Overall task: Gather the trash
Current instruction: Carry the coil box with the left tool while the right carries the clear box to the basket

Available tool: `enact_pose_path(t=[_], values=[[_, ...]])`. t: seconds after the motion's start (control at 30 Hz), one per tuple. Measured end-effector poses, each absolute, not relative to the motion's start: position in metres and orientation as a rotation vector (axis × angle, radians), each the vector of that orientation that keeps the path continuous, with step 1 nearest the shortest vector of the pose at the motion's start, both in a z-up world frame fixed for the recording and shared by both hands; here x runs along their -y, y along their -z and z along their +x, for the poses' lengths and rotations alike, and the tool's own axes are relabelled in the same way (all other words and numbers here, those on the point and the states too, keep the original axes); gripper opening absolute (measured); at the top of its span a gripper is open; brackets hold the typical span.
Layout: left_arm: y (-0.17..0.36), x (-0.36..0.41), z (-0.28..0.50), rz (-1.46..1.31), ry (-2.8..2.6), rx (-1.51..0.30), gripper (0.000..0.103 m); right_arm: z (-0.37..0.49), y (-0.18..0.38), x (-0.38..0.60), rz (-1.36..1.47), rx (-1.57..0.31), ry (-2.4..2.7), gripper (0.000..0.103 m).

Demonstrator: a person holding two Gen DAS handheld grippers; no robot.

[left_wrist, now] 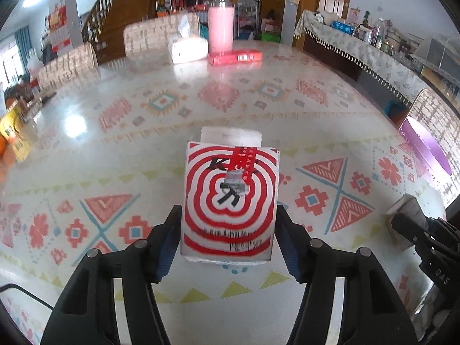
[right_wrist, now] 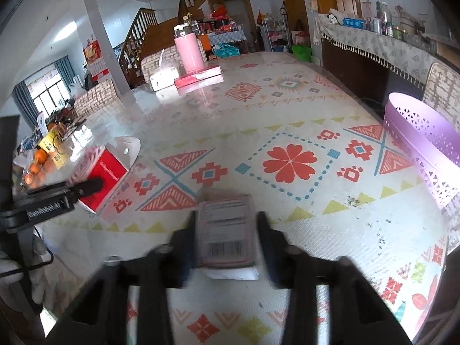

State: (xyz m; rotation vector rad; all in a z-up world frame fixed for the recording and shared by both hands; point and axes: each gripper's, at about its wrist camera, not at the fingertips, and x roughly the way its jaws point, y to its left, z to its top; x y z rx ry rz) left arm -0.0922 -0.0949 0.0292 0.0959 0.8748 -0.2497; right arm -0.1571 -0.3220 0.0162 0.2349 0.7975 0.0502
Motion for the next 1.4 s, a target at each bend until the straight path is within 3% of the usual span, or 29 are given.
enact_pose_path(t=[0.63,1.4], values=[[-0.078,0.091,-0.131,0.215,0.137,-0.634,0.058,-0.170,-0.035,0.320,0.238,-0.725,-0.065,0.037],[-0.081,0.127,-0.124,0.298,0.186,-0.614,0.058,-0.176,-0.054,0.360,0.296,-0.671,0.002,0.037]])
